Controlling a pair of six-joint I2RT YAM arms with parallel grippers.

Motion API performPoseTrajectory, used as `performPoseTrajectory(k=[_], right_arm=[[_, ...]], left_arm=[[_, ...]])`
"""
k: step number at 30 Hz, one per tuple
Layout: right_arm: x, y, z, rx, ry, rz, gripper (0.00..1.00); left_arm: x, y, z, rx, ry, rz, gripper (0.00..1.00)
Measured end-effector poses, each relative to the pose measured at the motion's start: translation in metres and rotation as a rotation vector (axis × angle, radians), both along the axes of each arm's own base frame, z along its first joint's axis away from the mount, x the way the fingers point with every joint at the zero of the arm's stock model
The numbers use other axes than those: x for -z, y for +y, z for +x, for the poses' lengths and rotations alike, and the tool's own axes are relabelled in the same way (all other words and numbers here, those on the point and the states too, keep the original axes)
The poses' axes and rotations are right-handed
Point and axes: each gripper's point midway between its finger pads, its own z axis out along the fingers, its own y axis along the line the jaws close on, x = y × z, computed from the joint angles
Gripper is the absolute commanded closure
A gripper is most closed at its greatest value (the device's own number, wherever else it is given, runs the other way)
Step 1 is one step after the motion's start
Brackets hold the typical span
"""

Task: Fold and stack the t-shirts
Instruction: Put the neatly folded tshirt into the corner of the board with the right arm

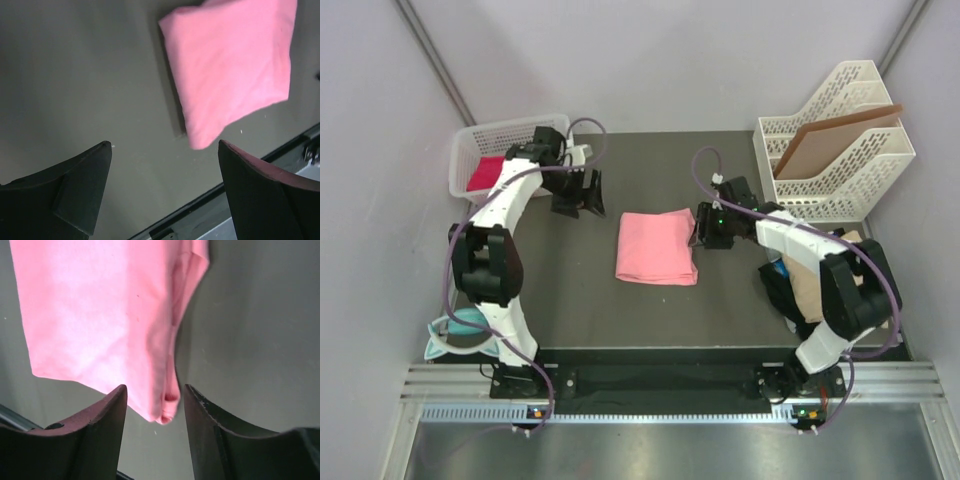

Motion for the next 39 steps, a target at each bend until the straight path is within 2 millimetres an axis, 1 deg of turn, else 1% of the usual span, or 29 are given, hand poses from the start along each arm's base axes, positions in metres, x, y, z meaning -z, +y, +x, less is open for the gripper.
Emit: performPoseTrajectory(k=[2,3,4,5,7,9,12,16,18,20,21,25,27,30,32,36,39], right_arm=[[0.007,0.012,0.008,-0.020,0.025,0.033,0.46],[0.010,0.017,0.011,-0.028,0.032,0.044,0.41],[0.014,0.022,0.014,-0.039,0.048,0.056,0.38],[0.019,0.028,0.019,-0.051,0.062,0.066,0.32],[0.027,0.035,0.026,-0.065,0.077,0.078,0.29],[0.034,0.037,0.032,-0.076,0.090,0.088,0.27],[0.041,0.034,0.036,-0.083,0.108,0.105,0.26],[0.041,0.021,0.047,-0.057,0.107,0.134,0.26],[0.042,0.014,0.055,-0.047,0.097,0.150,0.26],[0.045,0.011,0.060,-0.044,0.099,0.168,0.26],[0.045,0.010,0.062,-0.046,0.097,0.184,0.27],[0.044,0.015,0.072,-0.081,0.086,0.260,0.26],[0.043,0.022,0.078,-0.108,0.074,0.302,0.27],[0.042,0.031,0.083,-0.144,0.066,0.353,0.28],[0.042,0.035,0.085,-0.164,0.062,0.381,0.29],[0.042,0.039,0.086,-0.183,0.052,0.407,0.32],[0.045,0.039,0.084,-0.189,0.039,0.411,0.33]], left_arm=[[0.001,-0.012,-0.012,0.054,0.000,-0.003,0.10],[0.001,-0.018,-0.018,0.084,0.000,-0.006,0.10],[0.002,-0.024,-0.023,0.112,0.000,-0.010,0.10],[0.003,-0.030,-0.028,0.138,0.001,-0.013,0.10],[0.006,-0.034,-0.036,0.173,0.004,-0.019,0.10],[0.008,-0.033,-0.041,0.187,0.005,-0.022,0.11],[0.007,-0.030,-0.048,0.205,-0.001,-0.030,0.12],[0.003,-0.037,-0.049,0.243,-0.025,-0.040,0.12],[0.002,-0.046,-0.053,0.276,-0.033,-0.039,0.13],[-0.001,-0.060,-0.057,0.319,-0.044,-0.041,0.14],[-0.004,-0.068,-0.055,0.339,-0.058,-0.045,0.14],[-0.006,-0.106,-0.055,0.432,-0.085,-0.063,0.16],[0.002,-0.122,-0.057,0.467,-0.077,-0.076,0.16],[0.020,-0.134,-0.060,0.491,-0.035,-0.087,0.17],[0.037,-0.134,-0.059,0.488,-0.007,-0.081,0.18],[0.071,-0.128,-0.065,0.478,0.057,-0.051,0.18],[0.089,-0.124,-0.069,0.474,0.092,-0.032,0.19]])
